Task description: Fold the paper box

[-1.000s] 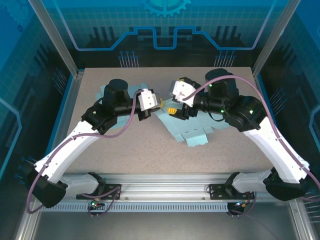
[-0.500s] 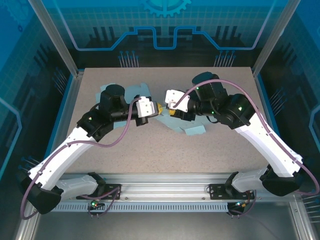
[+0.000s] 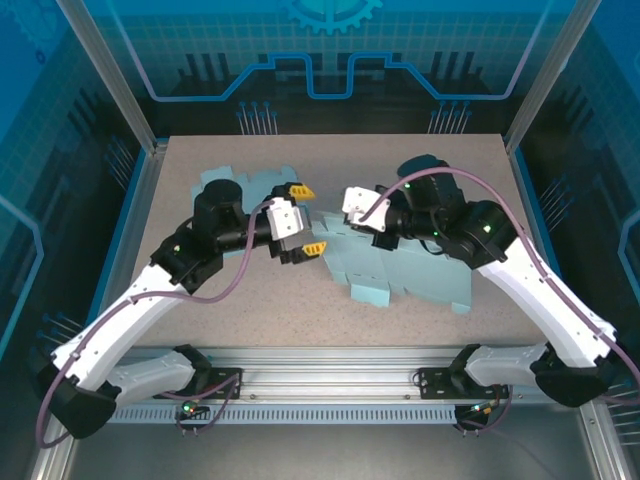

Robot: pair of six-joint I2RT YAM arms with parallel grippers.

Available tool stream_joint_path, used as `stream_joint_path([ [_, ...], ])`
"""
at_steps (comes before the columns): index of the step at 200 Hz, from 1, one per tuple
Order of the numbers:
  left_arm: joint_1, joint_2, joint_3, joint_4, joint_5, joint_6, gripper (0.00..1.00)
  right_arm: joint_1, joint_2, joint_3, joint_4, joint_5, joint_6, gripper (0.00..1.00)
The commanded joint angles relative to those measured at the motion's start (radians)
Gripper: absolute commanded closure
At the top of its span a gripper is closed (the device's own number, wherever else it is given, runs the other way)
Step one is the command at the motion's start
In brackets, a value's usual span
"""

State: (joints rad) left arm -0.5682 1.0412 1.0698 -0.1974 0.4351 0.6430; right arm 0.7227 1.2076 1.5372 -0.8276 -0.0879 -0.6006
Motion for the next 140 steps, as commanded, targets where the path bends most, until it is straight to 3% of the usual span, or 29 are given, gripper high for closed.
stream_joint_path([
  [1, 0.061, -0.090, -0.097, 0.168, 0.032, -0.139, 0.01, -0.070, -0.100, -0.090, 0.173, -0.120, 0.091, 1.00],
  [30, 0.186, -0.144, -0.281, 0.400, 0.133, -0.359, 0.01, -0.127, -0.212, -0.242, 0.334, -0.197, 0.180, 1.00],
  [47, 0.215, -0.127, -0.340, 0.480, 0.202, -0.429, 0.01, -0.151, -0.247, -0.289, 0.398, -0.245, 0.221, 1.00],
  [99, 0.218, 0.007, -0.327, 0.514, 0.295, -0.451, 0.04, -0.164, -0.258, -0.297, 0.433, -0.326, 0.266, 1.00],
  [140, 0.220, 0.083, -0.315, 0.542, 0.385, -0.427, 0.21, -0.164, -0.267, -0.318, 0.468, -0.349, 0.286, 1.00],
])
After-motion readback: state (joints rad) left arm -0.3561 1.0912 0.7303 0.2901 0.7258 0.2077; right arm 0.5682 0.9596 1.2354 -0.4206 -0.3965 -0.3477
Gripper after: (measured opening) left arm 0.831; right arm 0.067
